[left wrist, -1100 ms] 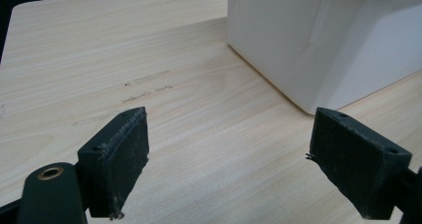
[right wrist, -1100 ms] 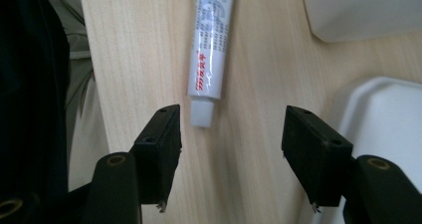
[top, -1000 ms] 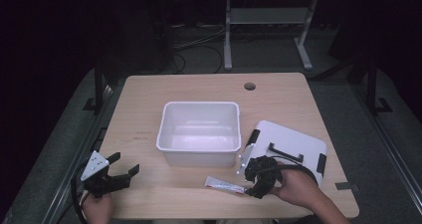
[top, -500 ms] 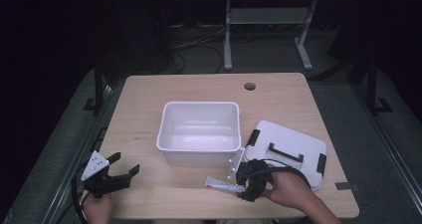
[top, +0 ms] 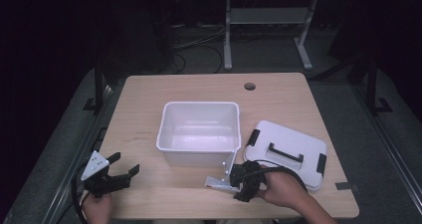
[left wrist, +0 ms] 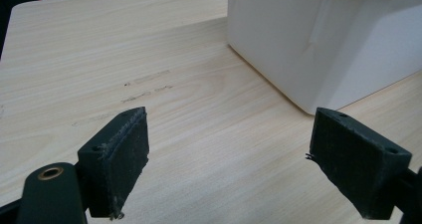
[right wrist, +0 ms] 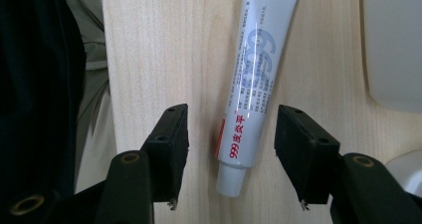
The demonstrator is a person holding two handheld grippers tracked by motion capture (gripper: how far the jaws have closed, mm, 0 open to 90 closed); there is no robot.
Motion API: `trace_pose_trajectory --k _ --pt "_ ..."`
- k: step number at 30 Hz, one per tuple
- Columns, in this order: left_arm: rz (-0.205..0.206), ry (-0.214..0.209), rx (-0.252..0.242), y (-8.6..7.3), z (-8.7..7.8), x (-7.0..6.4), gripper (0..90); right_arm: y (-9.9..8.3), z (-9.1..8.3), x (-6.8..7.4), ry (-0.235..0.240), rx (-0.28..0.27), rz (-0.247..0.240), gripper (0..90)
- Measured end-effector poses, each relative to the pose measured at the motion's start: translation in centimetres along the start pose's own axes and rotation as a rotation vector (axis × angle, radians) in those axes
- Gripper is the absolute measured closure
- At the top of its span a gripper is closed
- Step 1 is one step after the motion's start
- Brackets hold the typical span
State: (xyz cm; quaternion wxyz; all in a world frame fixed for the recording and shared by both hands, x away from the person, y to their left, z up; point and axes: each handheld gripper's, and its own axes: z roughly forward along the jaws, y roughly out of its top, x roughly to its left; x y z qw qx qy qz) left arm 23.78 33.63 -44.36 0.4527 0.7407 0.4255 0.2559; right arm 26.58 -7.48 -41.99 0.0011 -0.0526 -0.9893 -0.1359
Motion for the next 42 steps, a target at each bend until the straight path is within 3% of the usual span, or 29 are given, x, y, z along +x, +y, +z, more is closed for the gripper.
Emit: trace_pose_trajectory --k 42 --pt "-0.003 0.007 -0.004 0.0 -0.2 0.2 15.1 1.8 2.0 -0.9 -0.002 0.05 -0.029 63.7"
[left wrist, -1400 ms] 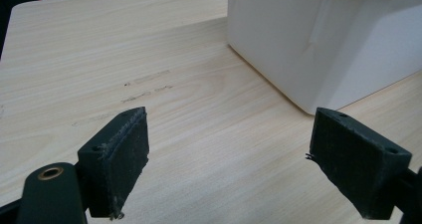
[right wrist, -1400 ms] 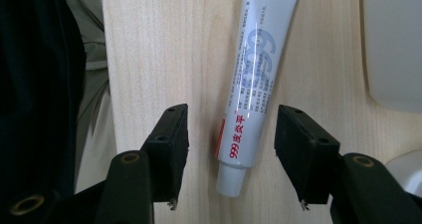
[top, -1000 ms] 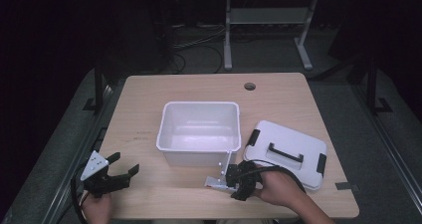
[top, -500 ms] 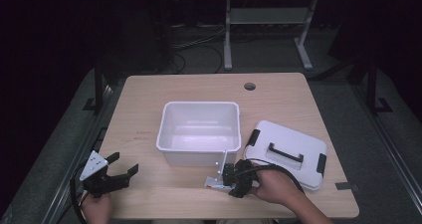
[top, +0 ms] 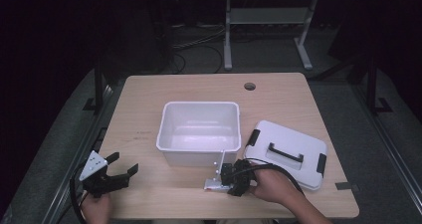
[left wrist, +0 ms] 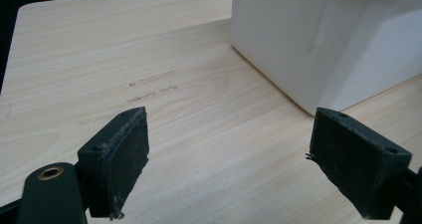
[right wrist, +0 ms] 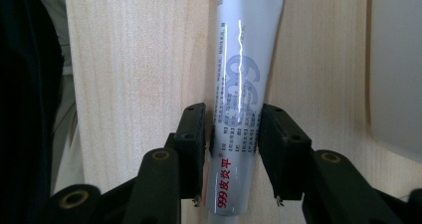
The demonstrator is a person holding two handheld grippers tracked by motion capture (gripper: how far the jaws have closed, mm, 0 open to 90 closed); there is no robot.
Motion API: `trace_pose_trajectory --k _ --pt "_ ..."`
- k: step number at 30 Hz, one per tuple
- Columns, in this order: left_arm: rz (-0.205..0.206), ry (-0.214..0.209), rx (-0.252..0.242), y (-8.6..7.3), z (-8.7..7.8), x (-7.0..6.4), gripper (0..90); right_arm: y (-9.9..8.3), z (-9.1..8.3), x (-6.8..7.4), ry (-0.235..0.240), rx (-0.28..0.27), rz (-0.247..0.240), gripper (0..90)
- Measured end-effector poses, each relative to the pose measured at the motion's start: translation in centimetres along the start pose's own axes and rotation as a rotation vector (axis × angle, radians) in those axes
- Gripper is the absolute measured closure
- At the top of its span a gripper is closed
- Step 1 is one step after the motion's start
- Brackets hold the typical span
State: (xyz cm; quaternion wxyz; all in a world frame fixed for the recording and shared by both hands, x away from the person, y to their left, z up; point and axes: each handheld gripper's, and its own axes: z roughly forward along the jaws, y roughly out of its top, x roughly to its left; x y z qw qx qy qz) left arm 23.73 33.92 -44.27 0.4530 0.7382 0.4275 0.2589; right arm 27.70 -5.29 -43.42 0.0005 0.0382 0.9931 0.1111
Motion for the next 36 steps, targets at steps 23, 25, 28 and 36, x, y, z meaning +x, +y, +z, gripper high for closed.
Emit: trace_pose_trajectory --k 23,25,28,36 --pt "-0.003 0.003 -0.002 0.0 0.0 0.0 15.0 0.1 -0.1 0.1 0.012 -0.006 -0.019 69.1" --pt "-0.002 0.002 -0.002 0.0 0.0 0.0 15.1 0.0 -0.3 0.2 0.017 -0.01 -0.012 69.1" --pt "-0.002 0.001 0.0 0.0 0.0 0.0 15.0 -0.2 -0.7 0.3 0.02 -0.021 -0.018 69.1" --pt "-0.003 0.0 0.0 0.0 0.0 -0.1 15.1 -0.6 -1.9 0.8 0.019 -0.032 -0.026 69.2"
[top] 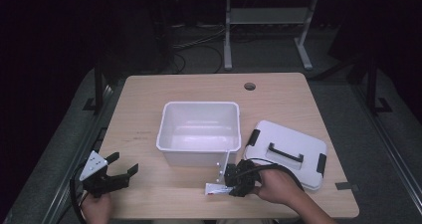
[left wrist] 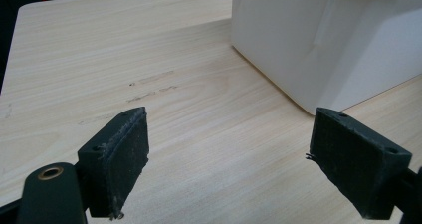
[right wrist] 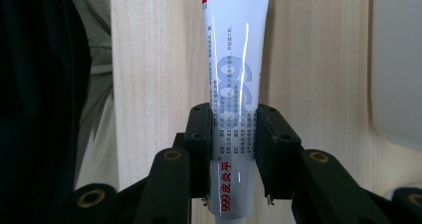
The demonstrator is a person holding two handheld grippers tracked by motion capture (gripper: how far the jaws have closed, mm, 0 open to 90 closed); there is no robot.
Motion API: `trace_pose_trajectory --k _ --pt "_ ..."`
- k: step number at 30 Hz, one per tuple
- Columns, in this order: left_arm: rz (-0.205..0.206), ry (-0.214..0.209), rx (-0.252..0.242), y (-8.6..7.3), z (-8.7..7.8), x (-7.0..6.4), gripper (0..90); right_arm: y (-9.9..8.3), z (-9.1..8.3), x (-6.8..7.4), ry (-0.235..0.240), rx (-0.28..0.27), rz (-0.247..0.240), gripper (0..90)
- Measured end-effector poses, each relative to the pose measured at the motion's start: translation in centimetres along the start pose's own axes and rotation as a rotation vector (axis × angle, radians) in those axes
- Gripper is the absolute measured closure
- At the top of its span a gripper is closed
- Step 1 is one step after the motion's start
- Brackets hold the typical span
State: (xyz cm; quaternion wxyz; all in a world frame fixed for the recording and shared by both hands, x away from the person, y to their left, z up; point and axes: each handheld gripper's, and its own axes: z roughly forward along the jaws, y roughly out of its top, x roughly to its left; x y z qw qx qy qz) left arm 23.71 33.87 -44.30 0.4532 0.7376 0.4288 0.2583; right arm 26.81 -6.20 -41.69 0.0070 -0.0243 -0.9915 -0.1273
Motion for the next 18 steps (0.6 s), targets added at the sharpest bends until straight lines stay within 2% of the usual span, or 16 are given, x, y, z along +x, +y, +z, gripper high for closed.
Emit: trace_pose_trajectory --k 4,5,12,18 --pt "0.001 -0.001 0.001 0.0 0.0 0.0 15.1 0.2 -0.8 0.2 -0.013 0.001 -0.013 69.2" --pt "0.004 0.0 0.0 0.0 0.0 0.0 15.1 0.5 -1.5 0.3 -0.011 -0.018 -0.018 69.2" --pt "0.002 0.0 0.0 0.0 0.0 0.0 15.0 1.4 -3.3 0.6 -0.029 -0.01 -0.037 69.2" --pt "0.001 -0.002 0.001 0.0 0.0 0.0 15.0 2.9 -5.9 0.6 -0.043 -0.028 -0.066 69.2"
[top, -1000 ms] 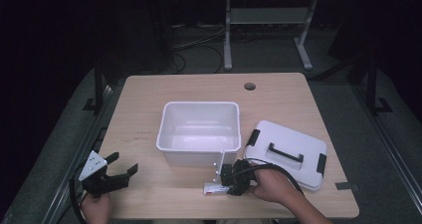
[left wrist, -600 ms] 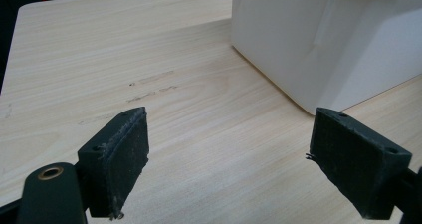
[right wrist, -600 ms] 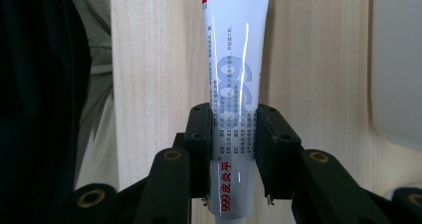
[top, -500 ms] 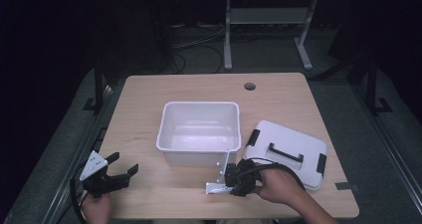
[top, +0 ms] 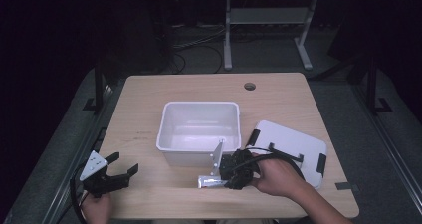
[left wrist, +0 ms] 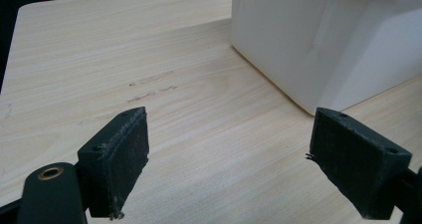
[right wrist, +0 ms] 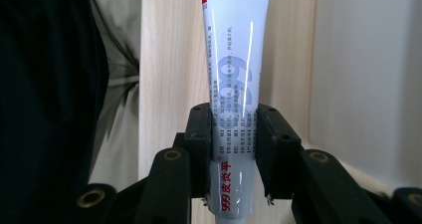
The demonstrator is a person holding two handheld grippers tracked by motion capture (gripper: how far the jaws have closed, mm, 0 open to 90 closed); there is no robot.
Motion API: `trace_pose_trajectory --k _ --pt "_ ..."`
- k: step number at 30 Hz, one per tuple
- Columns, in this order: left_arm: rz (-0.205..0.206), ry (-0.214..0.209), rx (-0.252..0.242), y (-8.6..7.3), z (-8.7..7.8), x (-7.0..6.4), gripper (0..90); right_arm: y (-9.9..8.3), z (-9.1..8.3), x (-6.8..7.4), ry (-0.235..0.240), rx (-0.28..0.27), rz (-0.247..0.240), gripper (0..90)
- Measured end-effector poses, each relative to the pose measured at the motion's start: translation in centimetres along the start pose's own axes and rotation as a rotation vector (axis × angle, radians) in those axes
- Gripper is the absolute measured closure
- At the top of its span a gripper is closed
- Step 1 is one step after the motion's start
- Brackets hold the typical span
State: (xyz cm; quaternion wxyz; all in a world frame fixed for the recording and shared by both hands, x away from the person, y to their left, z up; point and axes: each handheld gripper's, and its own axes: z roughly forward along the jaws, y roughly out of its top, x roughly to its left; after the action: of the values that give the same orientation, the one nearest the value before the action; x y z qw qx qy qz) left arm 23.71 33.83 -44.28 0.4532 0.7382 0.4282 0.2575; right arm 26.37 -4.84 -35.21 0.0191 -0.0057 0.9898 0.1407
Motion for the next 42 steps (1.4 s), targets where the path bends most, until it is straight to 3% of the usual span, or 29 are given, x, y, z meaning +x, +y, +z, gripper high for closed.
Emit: trace_pose_trajectory --k 7,20,42 --pt "0.0 0.001 0.001 0.0 0.0 0.0 15.0 1.4 -2.4 -0.4 -0.014 -0.01 -0.019 69.1" --pt "-0.001 0.004 0.0 0.0 -0.1 0.1 15.0 3.4 -4.8 -1.2 -0.034 0.001 -0.031 69.1" --pt "-0.002 0.007 -0.006 0.0 -0.1 0.2 15.1 5.2 -7.3 -4.0 -0.071 0.004 -0.018 69.2"
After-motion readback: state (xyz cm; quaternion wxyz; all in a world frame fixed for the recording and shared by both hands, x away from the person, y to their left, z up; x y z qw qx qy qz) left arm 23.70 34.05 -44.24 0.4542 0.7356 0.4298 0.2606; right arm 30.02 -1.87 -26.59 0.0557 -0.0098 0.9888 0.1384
